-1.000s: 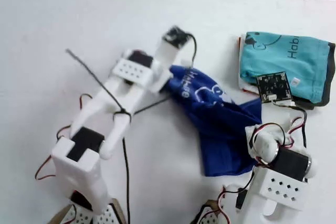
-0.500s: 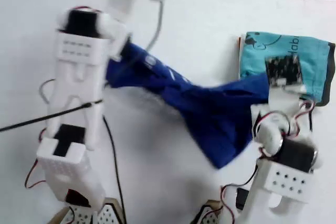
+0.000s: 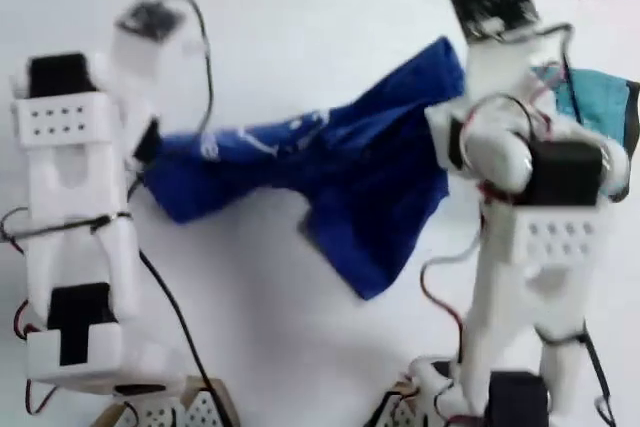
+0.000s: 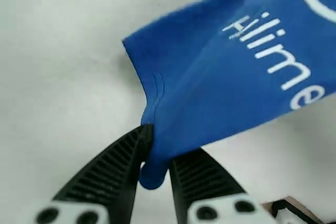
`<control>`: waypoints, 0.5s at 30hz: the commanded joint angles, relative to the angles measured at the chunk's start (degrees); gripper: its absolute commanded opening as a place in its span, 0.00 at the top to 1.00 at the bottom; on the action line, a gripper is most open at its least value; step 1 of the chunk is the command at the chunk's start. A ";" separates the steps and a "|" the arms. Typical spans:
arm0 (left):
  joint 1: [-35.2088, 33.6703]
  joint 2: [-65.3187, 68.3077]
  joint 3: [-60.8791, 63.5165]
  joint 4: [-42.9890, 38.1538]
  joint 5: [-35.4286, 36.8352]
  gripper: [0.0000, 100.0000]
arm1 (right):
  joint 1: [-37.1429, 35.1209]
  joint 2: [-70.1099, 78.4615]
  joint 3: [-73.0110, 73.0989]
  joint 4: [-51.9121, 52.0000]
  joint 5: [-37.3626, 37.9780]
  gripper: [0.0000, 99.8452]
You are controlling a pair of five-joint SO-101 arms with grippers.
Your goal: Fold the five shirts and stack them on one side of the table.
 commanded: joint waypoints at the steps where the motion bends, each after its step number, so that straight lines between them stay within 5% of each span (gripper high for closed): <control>1: -0.79 -0.97 10.07 -8.97 1.32 0.97 | -0.48 2.95 0.35 -0.57 -0.35 0.98; 9: -0.79 2.55 14.46 -25.41 7.74 0.81 | -0.40 -4.26 12.48 -6.73 2.02 0.98; 15: -0.26 1.93 12.79 -19.43 6.51 0.81 | 4.97 -12.97 32.53 -18.95 3.08 0.98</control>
